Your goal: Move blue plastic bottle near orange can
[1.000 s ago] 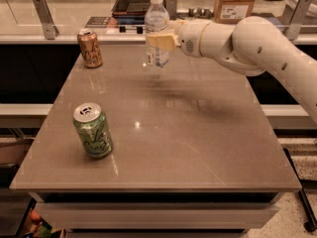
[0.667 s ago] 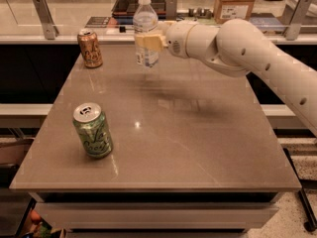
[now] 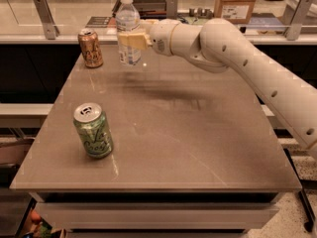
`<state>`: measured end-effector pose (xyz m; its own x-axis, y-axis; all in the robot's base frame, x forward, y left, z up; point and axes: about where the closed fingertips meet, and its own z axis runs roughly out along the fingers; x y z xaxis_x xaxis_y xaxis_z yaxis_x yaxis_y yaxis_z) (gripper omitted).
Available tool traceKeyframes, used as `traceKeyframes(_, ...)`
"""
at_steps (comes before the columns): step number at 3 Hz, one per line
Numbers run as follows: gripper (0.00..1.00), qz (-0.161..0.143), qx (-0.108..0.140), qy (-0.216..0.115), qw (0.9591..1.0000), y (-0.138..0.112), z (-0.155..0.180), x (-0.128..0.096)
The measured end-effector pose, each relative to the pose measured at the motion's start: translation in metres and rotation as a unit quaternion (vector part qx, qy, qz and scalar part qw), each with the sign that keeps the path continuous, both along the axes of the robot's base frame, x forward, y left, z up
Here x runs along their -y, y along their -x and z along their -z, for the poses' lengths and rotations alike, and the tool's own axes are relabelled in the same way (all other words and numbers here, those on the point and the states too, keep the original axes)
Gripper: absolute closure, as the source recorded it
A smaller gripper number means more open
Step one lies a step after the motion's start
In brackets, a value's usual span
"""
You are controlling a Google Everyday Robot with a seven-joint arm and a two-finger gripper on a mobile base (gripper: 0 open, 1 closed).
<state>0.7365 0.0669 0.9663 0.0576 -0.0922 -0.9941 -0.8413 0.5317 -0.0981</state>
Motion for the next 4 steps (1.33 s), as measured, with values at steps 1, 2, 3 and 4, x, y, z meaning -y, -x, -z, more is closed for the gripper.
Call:
traceKeyframes(1, 1.00, -0.042, 0.001, -0.004, 0.9991, 0.002, 0.004, -0.021)
traceKeyframes(2, 1.00, -0.061, -0.003, 0.007, 0.9981, 0.005, 0.014, -0.034)
traceKeyframes(3, 1.00, -0.055, -0.002, 0.032, 0.9980, -0.001, 0.027, -0.038)
traceKeyframes(4, 1.00, -0.039, 0.001, 0.055, 0.9977, -0.022, 0.044, -0.030)
